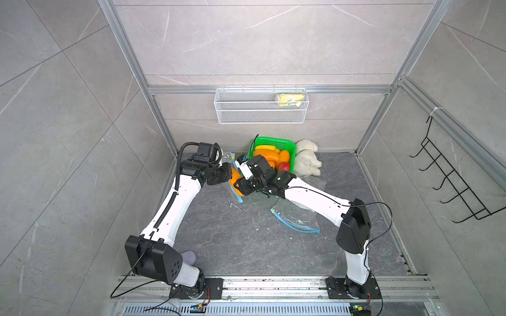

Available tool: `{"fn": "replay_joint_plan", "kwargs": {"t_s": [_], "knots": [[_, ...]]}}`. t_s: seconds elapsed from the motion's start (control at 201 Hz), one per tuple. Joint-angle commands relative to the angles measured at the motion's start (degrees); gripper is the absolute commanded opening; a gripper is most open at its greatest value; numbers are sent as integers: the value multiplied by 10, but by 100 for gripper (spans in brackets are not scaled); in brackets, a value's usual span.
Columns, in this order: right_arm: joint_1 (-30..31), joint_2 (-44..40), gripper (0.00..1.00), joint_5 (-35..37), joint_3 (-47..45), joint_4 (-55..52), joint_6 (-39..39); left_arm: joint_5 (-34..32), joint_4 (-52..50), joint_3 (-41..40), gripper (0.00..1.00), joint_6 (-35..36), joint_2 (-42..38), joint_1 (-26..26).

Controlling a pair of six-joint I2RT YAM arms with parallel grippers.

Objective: Place the mango in a zip-top bag and seal the zipper
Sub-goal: Place the mango in the zipper food storage bag.

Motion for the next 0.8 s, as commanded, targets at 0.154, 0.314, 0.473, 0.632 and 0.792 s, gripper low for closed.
{"fn": "replay_joint_plan", "kwargs": {"t_s": [0.154, 0.314, 0.473, 0.632, 0.792], "knots": [[0, 15, 12, -19, 17, 78, 48, 30, 13, 2, 0, -6, -33, 1], [-17, 19, 11, -8, 38, 113, 115, 56, 20, -14, 0, -8, -52, 0], [-18, 11, 12, 14, 28, 178, 173, 80, 31, -38, 0, -16, -61, 1], [-20, 40, 19, 6, 36, 200, 199, 129, 71, -61, 0, -48, -89, 0], [-19, 47, 60, -16, 61, 130, 162, 75, 55, -56, 0, -54, -101, 4]]}}
